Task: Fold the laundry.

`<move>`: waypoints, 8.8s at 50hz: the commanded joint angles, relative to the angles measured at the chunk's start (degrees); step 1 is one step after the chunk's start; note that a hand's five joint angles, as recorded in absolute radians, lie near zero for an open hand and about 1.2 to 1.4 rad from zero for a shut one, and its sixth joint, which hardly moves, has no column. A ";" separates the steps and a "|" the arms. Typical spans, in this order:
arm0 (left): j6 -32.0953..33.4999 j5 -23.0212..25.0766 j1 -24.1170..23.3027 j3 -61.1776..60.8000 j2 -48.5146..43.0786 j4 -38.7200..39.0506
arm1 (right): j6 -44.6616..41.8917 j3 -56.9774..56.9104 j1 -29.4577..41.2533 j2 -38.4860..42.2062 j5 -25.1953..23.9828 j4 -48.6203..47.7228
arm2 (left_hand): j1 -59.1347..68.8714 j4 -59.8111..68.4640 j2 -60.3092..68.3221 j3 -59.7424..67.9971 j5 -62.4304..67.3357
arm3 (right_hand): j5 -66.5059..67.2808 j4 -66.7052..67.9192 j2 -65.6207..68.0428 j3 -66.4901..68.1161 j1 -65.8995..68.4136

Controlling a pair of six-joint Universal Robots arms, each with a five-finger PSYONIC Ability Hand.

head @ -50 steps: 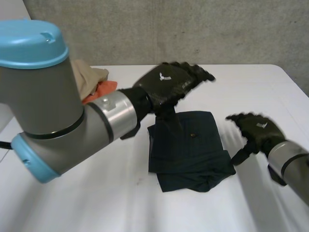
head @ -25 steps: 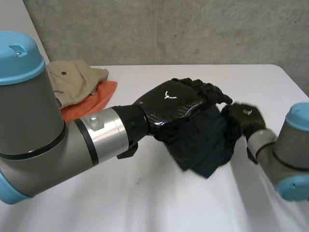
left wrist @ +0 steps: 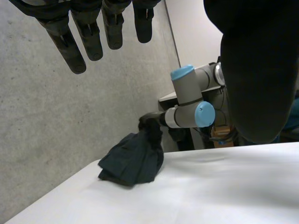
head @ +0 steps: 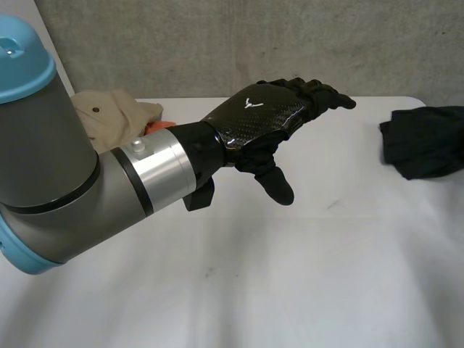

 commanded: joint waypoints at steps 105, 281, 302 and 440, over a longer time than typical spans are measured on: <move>4.63 -38.81 1.77 -1.46 -9.43 8.38 | -28.43 88.42 19.37 -63.63 -10.14 -23.71 | 3.20 1.99 2.03 1.35 0.99 | -45.75 -52.02 -46.78 -50.30 -39.31; 7.72 -17.98 14.18 -30.82 -1.60 10.40 | -17.53 87.97 27.90 -62.04 -12.69 3.55 | 7.24 6.02 6.06 5.39 5.03 | -36.58 -42.85 -37.62 -41.13 -30.14; 6.84 -22.53 2.93 -8.32 -22.17 11.46 | -11.11 88.34 33.00 -47.55 -10.32 -21.95 | 54.77 53.55 53.59 52.92 52.56 | 14.71 8.44 13.68 10.16 21.15; 35.32 -32.58 11.19 -44.52 10.96 34.93 | -39.77 90.00 34.49 -46.75 -9.26 -28.18 | 13.79 12.57 12.61 11.94 11.58 | 24.25 17.98 23.22 19.70 30.69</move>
